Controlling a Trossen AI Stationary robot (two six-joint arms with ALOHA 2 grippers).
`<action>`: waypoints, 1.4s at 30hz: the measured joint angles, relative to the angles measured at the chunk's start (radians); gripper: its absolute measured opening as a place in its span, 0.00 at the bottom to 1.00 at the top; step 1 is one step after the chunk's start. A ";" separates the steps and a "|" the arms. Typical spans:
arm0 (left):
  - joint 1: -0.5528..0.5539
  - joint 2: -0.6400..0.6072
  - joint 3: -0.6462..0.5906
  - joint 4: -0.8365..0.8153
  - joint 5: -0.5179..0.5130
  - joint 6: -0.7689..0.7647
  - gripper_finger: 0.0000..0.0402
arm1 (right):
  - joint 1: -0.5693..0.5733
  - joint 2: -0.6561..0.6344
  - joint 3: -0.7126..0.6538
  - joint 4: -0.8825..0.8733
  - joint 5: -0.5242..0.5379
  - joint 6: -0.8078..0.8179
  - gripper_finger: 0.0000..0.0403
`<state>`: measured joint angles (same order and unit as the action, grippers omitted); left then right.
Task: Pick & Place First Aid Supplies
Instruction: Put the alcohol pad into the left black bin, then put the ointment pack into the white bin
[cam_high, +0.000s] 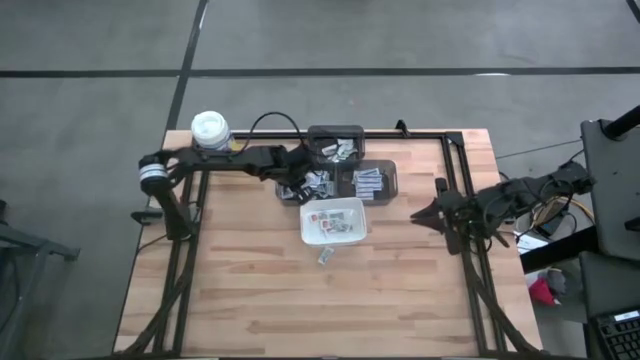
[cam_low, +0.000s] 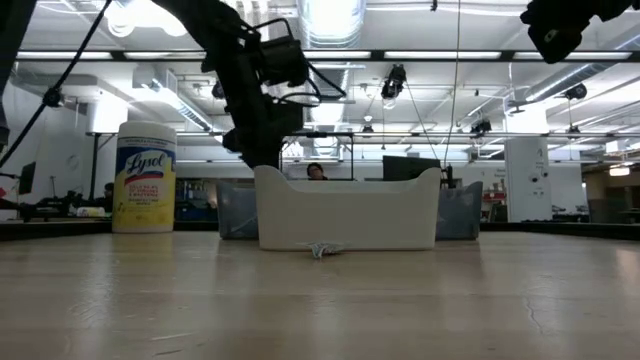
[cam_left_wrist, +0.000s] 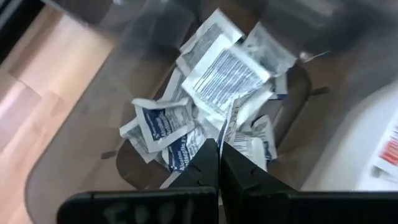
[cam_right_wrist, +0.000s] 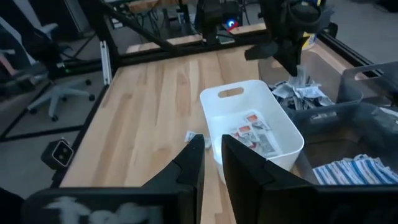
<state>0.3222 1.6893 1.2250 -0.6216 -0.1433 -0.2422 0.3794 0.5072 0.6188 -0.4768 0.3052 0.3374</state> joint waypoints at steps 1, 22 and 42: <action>0.003 0.009 0.000 0.000 -0.003 -0.009 0.00 | 0.000 -0.015 -0.006 0.000 0.000 0.000 0.13; 0.030 0.059 -0.001 0.018 -0.043 -0.092 0.30 | 0.000 -0.086 -0.069 -0.006 0.003 -0.001 0.13; -0.096 -0.146 0.114 -0.068 0.119 -0.309 0.45 | 0.000 -0.088 -0.070 -0.018 0.009 0.056 0.13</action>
<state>0.2265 1.5431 1.3394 -0.6895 -0.0243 -0.5510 0.3794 0.4191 0.5491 -0.4948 0.3141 0.3931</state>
